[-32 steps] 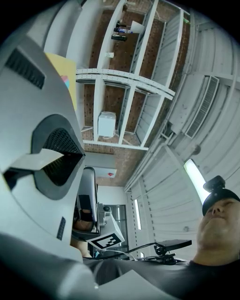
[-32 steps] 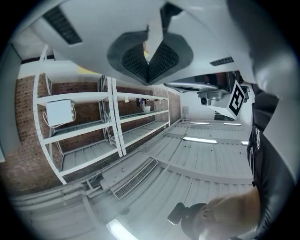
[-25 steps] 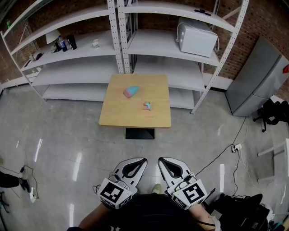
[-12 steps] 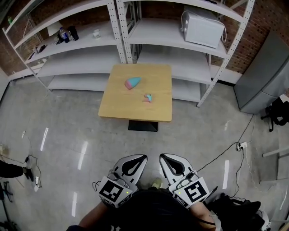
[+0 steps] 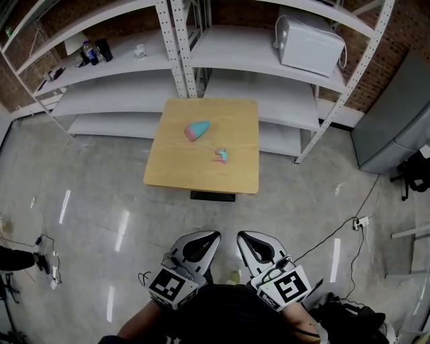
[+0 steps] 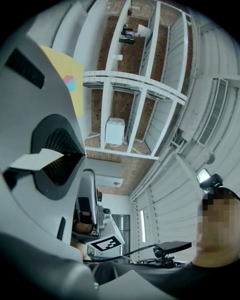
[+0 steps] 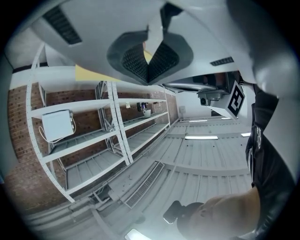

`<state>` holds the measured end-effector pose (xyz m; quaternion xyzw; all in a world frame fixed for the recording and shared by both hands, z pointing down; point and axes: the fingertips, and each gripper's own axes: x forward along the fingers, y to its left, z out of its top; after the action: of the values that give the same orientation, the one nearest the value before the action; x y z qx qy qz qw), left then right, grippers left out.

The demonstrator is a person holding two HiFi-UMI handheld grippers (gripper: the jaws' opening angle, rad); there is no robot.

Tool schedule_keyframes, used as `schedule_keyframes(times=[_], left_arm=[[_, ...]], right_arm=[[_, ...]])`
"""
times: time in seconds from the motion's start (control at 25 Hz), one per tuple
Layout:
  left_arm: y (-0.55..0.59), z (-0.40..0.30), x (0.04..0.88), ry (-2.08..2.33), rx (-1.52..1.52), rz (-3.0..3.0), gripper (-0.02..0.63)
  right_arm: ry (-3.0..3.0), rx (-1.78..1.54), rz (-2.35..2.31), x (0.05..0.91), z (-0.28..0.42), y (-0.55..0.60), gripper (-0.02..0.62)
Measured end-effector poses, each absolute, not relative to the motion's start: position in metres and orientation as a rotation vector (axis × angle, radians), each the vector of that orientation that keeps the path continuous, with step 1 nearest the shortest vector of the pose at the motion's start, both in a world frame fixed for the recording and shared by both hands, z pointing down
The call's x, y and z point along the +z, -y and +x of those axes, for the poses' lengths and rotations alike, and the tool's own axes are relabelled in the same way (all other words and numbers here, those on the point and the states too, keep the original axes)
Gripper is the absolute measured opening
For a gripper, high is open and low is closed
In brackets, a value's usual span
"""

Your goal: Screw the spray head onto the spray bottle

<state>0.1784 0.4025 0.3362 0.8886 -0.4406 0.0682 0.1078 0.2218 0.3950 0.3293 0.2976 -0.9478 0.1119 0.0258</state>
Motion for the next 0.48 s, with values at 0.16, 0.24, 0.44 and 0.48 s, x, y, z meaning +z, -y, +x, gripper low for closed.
schedule_keyframes(times=[0.16, 0.24, 0.44, 0.48], left_arm=[[-0.343, 0.147, 0.344, 1.256, 0.184, 2.637, 0.005], [-0.308, 0.127, 0.344, 1.233, 0.178, 2.647, 0.005], [-0.227, 0.072, 0.341, 1.169, 0.211, 2.694, 0.005], [-0.210, 0.063, 0.337, 1.161, 0.194, 2.714, 0.005]], right_arm=[[2.894, 0.359, 0.962, 0.339, 0.192, -0.338, 0.000], [2.874, 0.374, 0.986, 0.340, 0.171, -0.306, 0.000], [2.837, 0.403, 1.058, 0.337, 0.117, -0.227, 0.000], [2.831, 0.412, 1.076, 0.338, 0.107, -0.212, 0.000]])
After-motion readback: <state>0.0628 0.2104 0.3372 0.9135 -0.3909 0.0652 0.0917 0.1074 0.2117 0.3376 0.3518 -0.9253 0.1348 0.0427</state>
